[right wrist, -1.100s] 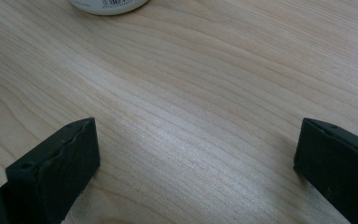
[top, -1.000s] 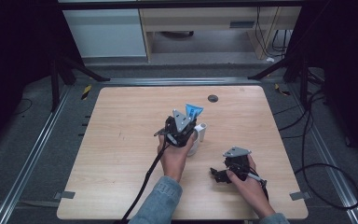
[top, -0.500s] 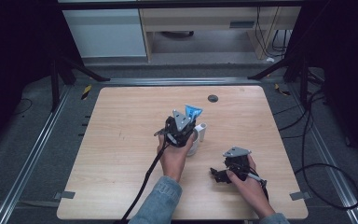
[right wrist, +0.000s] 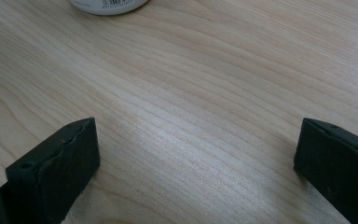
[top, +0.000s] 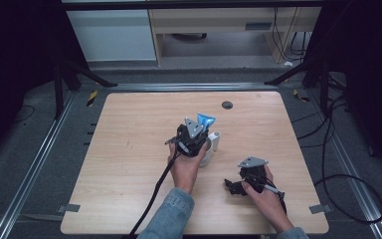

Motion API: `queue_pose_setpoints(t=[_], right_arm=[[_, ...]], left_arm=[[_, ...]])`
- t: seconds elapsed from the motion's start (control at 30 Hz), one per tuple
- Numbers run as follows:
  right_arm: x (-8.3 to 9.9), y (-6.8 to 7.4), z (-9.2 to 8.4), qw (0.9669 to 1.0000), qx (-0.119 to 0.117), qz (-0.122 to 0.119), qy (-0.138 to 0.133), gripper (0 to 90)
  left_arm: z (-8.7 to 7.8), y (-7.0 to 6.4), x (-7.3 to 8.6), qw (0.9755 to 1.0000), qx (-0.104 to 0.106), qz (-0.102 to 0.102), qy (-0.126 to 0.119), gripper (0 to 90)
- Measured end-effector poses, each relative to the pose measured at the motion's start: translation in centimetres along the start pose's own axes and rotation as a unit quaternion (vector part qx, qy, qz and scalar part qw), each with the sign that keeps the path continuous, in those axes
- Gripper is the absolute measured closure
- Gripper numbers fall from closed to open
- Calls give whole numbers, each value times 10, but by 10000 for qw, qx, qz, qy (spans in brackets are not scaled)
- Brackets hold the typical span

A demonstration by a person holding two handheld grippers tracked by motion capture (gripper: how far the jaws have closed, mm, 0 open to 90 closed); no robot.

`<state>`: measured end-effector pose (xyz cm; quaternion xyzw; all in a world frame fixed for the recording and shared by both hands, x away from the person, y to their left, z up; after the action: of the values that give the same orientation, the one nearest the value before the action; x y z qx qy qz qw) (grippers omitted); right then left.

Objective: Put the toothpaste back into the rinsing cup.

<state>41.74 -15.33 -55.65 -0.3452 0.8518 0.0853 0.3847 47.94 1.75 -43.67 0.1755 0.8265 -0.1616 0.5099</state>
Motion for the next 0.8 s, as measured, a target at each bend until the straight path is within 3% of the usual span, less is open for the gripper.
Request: queue_pose_setpoints(t=[0.8], right_arm=[[0, 0, 0, 10000, 0, 2, -1, 3]], left_arm=[[4, -1, -3, 9999, -18, -22, 108, 699]])
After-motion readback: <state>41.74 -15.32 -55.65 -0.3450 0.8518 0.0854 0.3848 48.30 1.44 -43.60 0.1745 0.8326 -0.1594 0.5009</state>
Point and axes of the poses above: each handheld gripper's, and its own axes: z roughly forward along the jaws, x roughly out of its underside, y roughly to its left, the point moved 6 cm from there along z, roughly forward along the jaws, and after that the axes turned 9 degrees about -z, right-handed, at the moved point
